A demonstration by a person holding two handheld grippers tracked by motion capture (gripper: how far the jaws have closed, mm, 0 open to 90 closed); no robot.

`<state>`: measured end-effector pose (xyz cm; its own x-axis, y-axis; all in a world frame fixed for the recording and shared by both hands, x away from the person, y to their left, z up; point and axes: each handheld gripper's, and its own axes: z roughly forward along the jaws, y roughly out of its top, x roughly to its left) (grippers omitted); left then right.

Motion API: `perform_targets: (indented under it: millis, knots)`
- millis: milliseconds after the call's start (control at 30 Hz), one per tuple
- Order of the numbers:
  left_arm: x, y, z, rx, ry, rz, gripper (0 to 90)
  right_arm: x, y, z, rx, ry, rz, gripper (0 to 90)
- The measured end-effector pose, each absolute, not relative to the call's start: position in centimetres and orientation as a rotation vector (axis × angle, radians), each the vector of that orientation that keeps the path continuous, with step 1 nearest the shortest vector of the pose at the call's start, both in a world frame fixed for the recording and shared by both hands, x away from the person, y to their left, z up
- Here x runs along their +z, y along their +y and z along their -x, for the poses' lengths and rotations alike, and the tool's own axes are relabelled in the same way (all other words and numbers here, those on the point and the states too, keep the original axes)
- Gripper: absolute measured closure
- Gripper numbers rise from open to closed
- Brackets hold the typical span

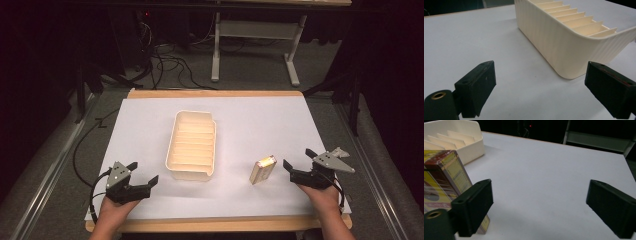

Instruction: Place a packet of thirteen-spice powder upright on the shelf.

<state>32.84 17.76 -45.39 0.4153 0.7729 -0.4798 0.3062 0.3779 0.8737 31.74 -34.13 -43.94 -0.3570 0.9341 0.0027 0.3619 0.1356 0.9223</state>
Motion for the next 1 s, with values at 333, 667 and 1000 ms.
perform_targets:
  millis: [333,667,1000]
  knots:
    - [-45.52,17.58,-33.08,0.403,1.165,-1.201,9.7,-44.01,-34.22,-31.70,1.194,1.840,-1.236,5.0]
    - [-45.42,17.78,-33.02,0.399,1.166,-1.195,9.7,-44.13,-34.35,-31.82,1.200,1.866,-1.241,5.2]
    - [-45.49,17.61,-33.02,0.388,1.165,-1.208,9.7,-43.81,-34.65,-31.59,1.251,1.905,-1.183,8.6]
